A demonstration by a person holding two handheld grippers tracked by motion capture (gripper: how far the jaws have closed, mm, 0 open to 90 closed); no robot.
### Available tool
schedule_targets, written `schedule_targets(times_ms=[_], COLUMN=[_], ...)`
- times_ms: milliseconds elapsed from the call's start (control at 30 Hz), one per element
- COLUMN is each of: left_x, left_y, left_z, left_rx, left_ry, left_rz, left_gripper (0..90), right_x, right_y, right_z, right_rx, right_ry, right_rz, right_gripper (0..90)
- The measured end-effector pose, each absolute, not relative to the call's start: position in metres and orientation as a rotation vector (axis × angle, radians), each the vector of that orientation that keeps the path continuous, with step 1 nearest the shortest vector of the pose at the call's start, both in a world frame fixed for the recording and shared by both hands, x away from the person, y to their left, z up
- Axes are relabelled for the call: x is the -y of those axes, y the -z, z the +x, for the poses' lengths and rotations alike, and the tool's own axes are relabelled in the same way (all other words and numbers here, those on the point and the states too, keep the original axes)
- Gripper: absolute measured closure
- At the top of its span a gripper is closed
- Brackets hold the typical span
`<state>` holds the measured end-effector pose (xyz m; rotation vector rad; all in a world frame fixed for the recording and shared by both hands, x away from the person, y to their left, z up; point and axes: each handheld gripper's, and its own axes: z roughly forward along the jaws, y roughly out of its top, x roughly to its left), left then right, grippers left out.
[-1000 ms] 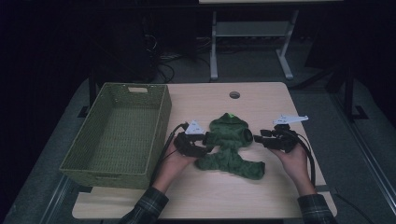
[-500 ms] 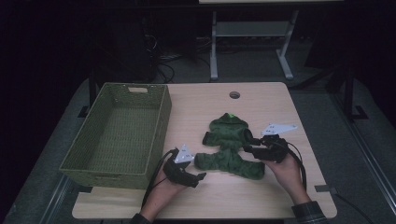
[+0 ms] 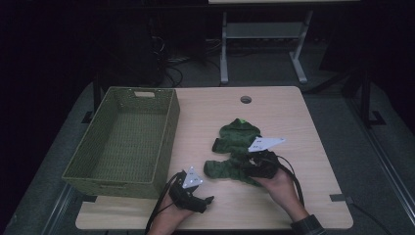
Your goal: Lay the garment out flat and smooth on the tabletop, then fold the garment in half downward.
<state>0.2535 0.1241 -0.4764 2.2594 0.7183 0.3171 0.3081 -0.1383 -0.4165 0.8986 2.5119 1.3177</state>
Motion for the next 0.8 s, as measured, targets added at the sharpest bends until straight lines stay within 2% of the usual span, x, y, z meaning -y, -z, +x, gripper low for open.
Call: schedule_targets(times_ms=[400, 800], left_x=[-0.13, -0.13], left_y=[0.477, 0.478], left_z=[0.254, 0.253], left_rx=[-0.7, -0.703], left_ry=[-0.303, -0.299], left_rz=[2.256, 2.253], left_gripper=[12.8, 12.8], right_x=[0.081, 0.052], right_y=[0.427, 0.459], right_z=[0.305, 0.313], right_rx=[-2.612, -2.671], right_ry=[-1.302, -1.144], right_rz=[0.751, 0.705], right_gripper=[67.3, 68.3])
